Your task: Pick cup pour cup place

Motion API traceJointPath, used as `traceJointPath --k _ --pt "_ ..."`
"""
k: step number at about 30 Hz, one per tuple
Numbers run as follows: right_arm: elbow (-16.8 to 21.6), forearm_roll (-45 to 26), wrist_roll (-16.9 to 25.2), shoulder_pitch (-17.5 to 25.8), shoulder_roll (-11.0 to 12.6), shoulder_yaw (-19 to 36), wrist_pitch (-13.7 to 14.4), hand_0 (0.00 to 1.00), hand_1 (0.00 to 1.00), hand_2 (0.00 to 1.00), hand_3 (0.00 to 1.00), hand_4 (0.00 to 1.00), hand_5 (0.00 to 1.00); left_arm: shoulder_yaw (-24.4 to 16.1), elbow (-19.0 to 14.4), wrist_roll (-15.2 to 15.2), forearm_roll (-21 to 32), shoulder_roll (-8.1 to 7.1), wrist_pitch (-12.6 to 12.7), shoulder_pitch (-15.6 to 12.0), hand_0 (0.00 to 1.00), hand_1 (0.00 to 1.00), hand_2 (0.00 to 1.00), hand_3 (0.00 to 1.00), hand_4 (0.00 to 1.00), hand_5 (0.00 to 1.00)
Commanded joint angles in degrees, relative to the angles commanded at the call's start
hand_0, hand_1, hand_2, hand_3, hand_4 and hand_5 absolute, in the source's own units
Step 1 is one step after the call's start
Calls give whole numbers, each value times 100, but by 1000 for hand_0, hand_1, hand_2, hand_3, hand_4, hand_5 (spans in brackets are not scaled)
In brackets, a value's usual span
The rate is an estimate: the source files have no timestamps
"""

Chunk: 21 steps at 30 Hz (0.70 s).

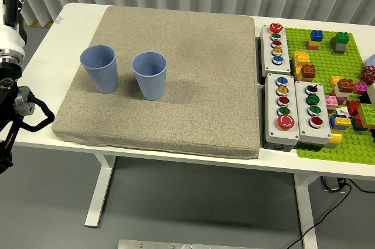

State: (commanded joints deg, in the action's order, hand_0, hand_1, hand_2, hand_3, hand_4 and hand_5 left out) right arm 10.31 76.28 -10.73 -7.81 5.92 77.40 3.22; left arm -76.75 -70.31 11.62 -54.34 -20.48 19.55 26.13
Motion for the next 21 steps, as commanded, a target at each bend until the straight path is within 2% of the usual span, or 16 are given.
traceJointPath --k 16,17,21 --pt "0 12 -6 14 -6 7 -1 696 699 628 626 238 424 -5 41 -5 -21 8 -44 -27 874 840 891 914 803 998" --pt "0 19 -7 18 -6 8 -3 696 699 628 626 238 424 -4 49 -1 -11 12 -49 -38 874 839 891 914 844 998" --pt "0 55 -12 50 -12 28 -5 696 699 628 626 238 424 3 54 -2 1 37 -92 -133 874 839 891 914 844 998"
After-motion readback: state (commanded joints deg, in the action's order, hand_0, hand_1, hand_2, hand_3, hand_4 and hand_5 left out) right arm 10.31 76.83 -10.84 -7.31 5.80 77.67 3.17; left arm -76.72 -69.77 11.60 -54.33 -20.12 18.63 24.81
